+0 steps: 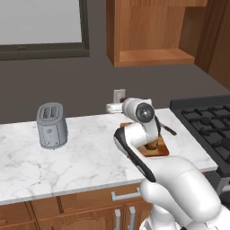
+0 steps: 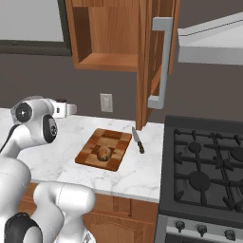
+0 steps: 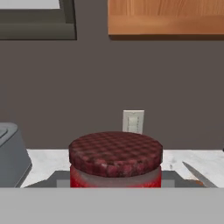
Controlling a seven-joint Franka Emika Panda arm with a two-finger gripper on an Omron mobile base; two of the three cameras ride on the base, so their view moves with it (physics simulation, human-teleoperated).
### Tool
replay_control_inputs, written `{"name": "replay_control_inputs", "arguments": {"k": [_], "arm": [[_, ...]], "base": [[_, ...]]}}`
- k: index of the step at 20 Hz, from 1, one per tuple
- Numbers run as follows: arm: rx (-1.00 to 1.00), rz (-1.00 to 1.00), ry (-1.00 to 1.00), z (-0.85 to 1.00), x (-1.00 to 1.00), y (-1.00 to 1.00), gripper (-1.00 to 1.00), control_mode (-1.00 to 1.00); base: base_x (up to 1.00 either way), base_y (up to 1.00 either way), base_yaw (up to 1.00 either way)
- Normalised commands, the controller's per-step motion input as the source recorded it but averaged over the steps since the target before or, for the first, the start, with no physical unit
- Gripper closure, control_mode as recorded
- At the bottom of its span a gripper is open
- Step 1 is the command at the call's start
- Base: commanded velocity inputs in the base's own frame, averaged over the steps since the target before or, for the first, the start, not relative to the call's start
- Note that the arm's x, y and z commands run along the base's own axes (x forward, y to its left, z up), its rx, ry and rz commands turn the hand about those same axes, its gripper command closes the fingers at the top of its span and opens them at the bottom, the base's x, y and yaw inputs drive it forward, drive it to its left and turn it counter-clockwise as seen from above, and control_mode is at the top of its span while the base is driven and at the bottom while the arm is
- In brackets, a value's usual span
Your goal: Pick the bread, place it on the cutting board, pick the jam, place it on the counter, and close the cabinet.
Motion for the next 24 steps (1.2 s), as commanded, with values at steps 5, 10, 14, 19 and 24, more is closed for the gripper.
{"name": "replay_control_inputs", "arguments": {"k": [5, 10, 14, 19, 24], "arm": [[0.0, 0.0, 0.01, -0.24, 0.0, 0.13, 1.0, -1.0], [0.01, 0.0, 0.04, -0.08, 0.0, 0.05, 1.0, -1.0], [0.02, 0.0, 0.04, -0.07, 0.0, 0.02, 1.0, -1.0], [0.01, 0.0, 0.07, -0.11, 0.0, 0.05, 1.0, -1.0], [0.0, 0.0, 0.05, -0.22, 0.04, 0.11, 1.0, -1.0]], "base": [[0.0, 0.0, 0.0], [0.0, 0.0, 0.0], [0.0, 0.0, 0.0], [0.0, 0.0, 0.0], [0.0, 0.0, 0.0]]}}
